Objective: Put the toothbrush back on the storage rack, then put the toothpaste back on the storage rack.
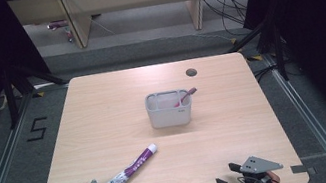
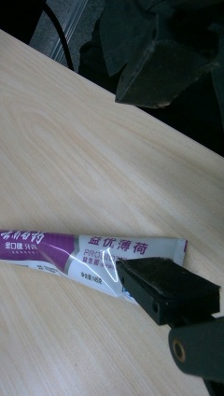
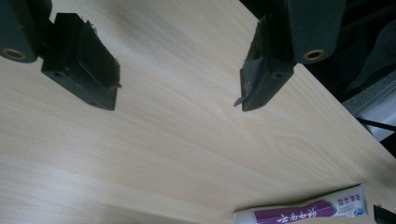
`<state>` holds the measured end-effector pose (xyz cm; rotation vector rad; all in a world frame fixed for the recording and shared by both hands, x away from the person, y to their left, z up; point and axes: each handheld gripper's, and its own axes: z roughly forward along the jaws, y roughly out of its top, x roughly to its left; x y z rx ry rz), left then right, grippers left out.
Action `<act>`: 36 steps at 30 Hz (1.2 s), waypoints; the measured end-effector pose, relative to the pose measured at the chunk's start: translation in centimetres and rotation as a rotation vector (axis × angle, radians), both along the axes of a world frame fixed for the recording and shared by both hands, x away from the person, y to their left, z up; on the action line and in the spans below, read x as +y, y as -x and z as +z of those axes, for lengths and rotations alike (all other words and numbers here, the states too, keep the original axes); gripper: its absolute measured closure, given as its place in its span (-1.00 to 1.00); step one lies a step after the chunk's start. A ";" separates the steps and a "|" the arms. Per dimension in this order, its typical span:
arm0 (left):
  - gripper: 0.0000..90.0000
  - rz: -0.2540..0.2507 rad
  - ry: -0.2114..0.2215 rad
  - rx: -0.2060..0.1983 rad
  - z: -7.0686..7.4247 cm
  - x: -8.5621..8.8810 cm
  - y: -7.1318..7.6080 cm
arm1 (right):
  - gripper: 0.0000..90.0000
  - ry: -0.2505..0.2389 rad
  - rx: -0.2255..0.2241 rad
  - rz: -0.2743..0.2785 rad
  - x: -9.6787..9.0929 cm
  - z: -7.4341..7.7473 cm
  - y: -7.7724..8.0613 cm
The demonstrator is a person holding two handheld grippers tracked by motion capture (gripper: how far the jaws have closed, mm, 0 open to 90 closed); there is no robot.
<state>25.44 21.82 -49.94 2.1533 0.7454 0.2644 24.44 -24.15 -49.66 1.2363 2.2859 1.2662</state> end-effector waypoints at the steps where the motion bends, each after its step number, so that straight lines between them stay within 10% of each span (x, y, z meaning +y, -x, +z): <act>1: -0.65 0.000 0.000 0.000 0.0 0.0 0.0 | -0.39 -0.018 -0.001 -0.010 0.2 -0.1 0.2; 21: -0.60 0.018 0.033 0.001 -0.1 -0.3 0.2 | -0.43 0.008 -0.009 -0.009 -0.1 0.1 0.8; 36: 0.57 0.017 0.036 -0.055 0.1 -0.7 -0.1 | -0.36 -0.007 -0.006 0.006 0.3 0.2 1.0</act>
